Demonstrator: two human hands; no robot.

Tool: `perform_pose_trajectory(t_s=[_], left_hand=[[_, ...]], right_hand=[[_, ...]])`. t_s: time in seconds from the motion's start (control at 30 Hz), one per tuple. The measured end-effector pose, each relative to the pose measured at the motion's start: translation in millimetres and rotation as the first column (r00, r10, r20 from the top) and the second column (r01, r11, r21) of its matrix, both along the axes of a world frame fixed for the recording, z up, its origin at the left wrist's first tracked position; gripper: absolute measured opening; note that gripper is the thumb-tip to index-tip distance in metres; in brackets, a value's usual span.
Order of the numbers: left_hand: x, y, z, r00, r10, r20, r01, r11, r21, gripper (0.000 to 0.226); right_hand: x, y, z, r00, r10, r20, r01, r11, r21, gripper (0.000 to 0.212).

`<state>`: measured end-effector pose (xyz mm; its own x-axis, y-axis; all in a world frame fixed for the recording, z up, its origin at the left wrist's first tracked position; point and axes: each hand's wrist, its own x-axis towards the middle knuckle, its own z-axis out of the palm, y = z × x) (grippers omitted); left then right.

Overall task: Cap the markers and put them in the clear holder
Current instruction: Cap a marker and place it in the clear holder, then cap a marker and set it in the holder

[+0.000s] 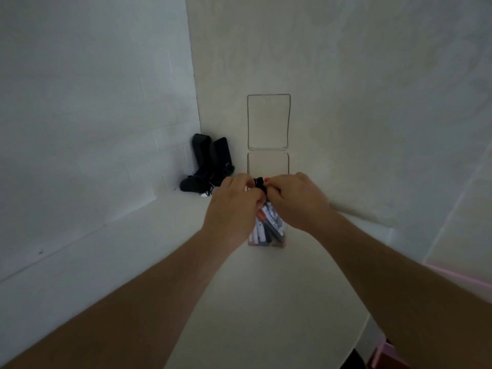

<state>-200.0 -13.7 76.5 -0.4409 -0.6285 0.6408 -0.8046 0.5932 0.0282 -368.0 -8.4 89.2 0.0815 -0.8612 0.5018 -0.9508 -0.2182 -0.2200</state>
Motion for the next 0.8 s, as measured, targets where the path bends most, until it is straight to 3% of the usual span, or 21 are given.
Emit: perform_pose_trajectory(t_s=[0.2, 0.33, 0.5, 0.67, 0.8], left_hand=[[19.0, 4.7, -5.5, 0.993, -0.066, -0.1, 0.064, 0.998, -0.018, 0.03], [78.4, 13.1, -9.2, 0.965, -0.024, -0.26, 0.034, 0.999, 0.034, 0.021], [218.4, 50.2, -24.3, 0.951, 0.206, -0.231, -0.161, 0.967, 0.199, 0.019], [358.3, 118.4, -41.6, 0.854, 0.485, -0.186, -0.422, 0.857, 0.297, 0.015], [445.4, 168.1, -52.0, 0.677, 0.703, -0.217, -0.606, 0.7, 0.379, 0.017]], right_hand=[[5.4, 13.9, -15.9, 0.999, -0.032, 0.035, 0.039, 0.976, -0.212, 0.036], [41.8, 37.2, -17.1, 0.983, 0.134, 0.128, -0.076, 0.923, -0.377, 0.028], [142.2, 48.0, -39.9, 0.911, 0.342, 0.231, -0.338, 0.939, -0.056, 0.035], [274.1, 58.8, -72.1, 0.785, 0.55, 0.287, -0.602, 0.786, 0.141, 0.041], [375.6, 76.9, -85.0, 0.684, 0.661, 0.31, -0.728, 0.65, 0.22, 0.037]])
